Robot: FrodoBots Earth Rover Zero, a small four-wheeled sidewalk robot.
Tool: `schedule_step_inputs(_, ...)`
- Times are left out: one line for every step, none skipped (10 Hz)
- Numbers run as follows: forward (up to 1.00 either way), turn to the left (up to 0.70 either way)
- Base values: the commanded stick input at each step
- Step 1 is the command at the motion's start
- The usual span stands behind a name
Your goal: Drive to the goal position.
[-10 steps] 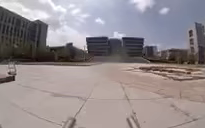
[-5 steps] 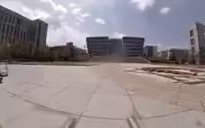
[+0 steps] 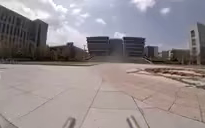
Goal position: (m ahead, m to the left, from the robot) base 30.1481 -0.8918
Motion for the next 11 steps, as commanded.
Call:
schedule_step_inputs(1.0, 0.0)
schedule_step_inputs(1.0, 0.0)
schedule_step_inputs(1.0, 0.0)
schedule_step_inputs(1.0, 0.0)
schedule_step_inputs(1.0, 0.0)
schedule_step_inputs(1.0, 0.0)
schedule_step_inputs(1.0, 0.0)
schedule_step_inputs(1.0, 0.0)
schedule_step_inputs(1.0, 0.0)
schedule_step_inputs(1.0, 0.0)
schedule_step_inputs(1.0, 0.0)
